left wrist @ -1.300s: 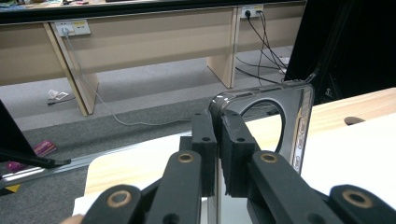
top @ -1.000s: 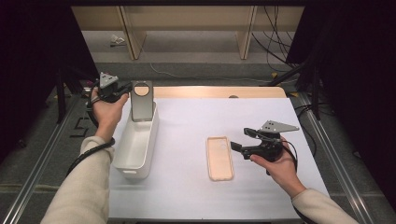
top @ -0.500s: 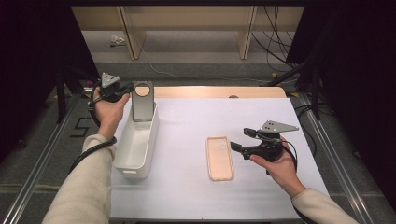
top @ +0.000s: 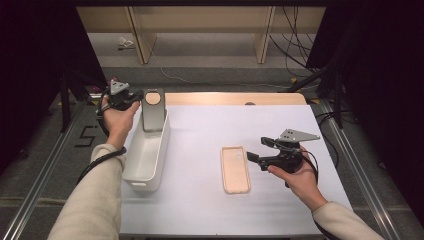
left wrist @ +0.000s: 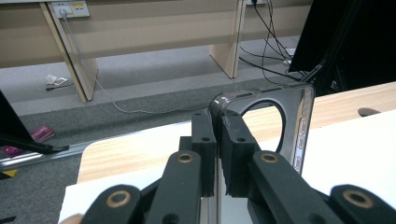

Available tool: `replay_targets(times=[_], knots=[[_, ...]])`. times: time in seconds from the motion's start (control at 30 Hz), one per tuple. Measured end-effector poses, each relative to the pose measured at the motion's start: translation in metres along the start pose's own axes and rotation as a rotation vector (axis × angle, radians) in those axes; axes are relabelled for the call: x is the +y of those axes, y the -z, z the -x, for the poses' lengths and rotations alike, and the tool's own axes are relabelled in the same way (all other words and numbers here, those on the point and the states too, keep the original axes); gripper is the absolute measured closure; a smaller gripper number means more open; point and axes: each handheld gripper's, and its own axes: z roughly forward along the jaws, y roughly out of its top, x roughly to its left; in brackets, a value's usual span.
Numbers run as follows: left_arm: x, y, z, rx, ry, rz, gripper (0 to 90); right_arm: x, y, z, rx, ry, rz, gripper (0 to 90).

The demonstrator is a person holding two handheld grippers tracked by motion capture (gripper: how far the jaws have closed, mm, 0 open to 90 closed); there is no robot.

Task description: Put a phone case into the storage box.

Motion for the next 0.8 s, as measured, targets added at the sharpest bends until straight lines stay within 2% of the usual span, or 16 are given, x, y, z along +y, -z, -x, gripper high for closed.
replay_targets(times=[0.63,0.8], knots=[[-0.0070,-0.0054,-0.0042,0.002,0.020,-0.006,84.2,-0.0001,-0.0004,-0.0001,0.001,0.001,0.000,16.5],[-0.0086,-0.0072,-0.0058,0.006,0.013,-0.017,83.8,-0.0001,-0.0003,0.0001,0.001,0.001,0.000,16.5]])
